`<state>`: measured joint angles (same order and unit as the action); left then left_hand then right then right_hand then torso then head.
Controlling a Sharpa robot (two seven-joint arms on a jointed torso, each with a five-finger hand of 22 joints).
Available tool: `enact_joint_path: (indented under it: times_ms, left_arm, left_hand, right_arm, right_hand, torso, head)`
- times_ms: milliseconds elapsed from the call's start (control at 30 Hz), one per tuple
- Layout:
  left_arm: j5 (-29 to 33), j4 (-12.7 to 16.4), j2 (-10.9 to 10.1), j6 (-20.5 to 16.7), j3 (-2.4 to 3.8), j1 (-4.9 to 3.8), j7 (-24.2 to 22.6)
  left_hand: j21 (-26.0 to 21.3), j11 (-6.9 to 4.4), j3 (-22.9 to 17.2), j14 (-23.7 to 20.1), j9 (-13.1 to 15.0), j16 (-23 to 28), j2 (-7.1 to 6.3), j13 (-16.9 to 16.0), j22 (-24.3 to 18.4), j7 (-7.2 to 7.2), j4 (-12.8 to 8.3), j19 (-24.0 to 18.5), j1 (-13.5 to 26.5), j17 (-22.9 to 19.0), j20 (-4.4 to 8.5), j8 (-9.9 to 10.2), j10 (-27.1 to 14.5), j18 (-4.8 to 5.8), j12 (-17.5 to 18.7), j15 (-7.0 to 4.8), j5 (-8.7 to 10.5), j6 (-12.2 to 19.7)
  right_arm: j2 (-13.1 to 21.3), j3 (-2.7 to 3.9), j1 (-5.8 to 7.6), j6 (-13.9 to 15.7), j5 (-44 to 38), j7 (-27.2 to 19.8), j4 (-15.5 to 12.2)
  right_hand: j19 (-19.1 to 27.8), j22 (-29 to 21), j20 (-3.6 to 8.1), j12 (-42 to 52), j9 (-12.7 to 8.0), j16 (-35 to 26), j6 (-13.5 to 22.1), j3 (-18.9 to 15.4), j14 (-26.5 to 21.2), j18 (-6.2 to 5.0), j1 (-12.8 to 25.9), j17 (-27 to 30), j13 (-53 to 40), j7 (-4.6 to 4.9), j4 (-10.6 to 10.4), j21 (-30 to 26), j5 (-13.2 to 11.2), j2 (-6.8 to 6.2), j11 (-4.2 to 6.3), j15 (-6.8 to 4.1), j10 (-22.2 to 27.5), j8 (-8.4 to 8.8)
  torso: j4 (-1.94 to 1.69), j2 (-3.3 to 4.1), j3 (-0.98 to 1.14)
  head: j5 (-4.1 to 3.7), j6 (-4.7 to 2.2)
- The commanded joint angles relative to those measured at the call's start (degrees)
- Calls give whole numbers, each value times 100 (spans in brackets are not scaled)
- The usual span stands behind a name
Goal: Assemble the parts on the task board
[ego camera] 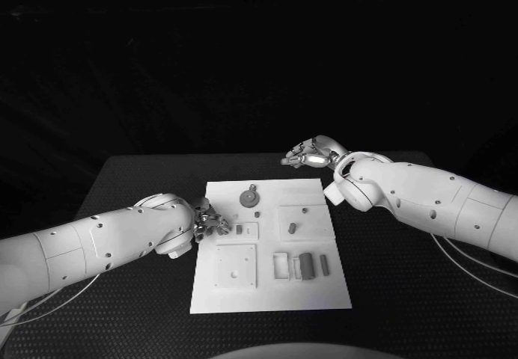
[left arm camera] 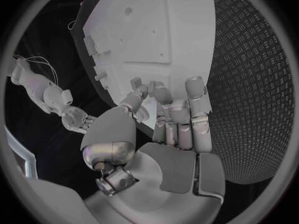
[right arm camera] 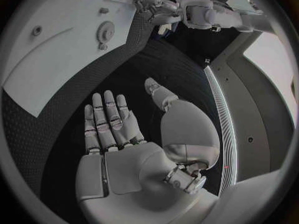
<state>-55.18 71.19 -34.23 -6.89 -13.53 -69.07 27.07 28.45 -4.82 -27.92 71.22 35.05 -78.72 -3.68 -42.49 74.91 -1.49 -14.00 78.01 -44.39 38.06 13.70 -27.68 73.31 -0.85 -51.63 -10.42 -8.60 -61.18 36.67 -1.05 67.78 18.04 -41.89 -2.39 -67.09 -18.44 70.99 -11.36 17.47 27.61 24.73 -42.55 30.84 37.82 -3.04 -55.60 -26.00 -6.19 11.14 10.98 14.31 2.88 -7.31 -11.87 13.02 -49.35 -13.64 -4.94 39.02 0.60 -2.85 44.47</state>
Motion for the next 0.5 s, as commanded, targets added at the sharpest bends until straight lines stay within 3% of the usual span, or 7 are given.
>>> enact_joint_path:
  times_ms: [33, 500]
  left_arm:
    - [38, 13, 14, -80, 2, 0, -123]
    - [55, -23, -2, -30, 4, 0, -79]
  left_hand:
    - [-29, 15, 42, 9, 8, 23, -59, -6, 70, -20, 0, -8, 29, 7, 39, 18, 4, -52, 24, -23, 30, -3]
    - [-33, 13, 65, 10, 11, 26, -95, -8, 68, -18, 8, -4, 48, 7, 42, 23, 5, -55, 25, -26, 34, -5]
  right_arm:
    - [-5, 2, -3, -62, -9, -37, -5]
    - [2, 2, -13, -64, -9, -36, -1]
  right_hand:
    - [25, 8, -9, 32, -7, -31, 37, -19, -28, 40, 0, -8, 7, 192, -1, -30, -8, 38, 3, 7, 47, -34]
    - [24, 13, -9, 33, -10, -32, 40, -20, -29, 40, -2, -8, 13, 193, 1, -34, -8, 37, 2, 8, 50, -34]
  torso:
    - [-1, 0, -2]
    - [-2, 0, -3]
  head:
    - [-4, -3]
    - [-11, 1]
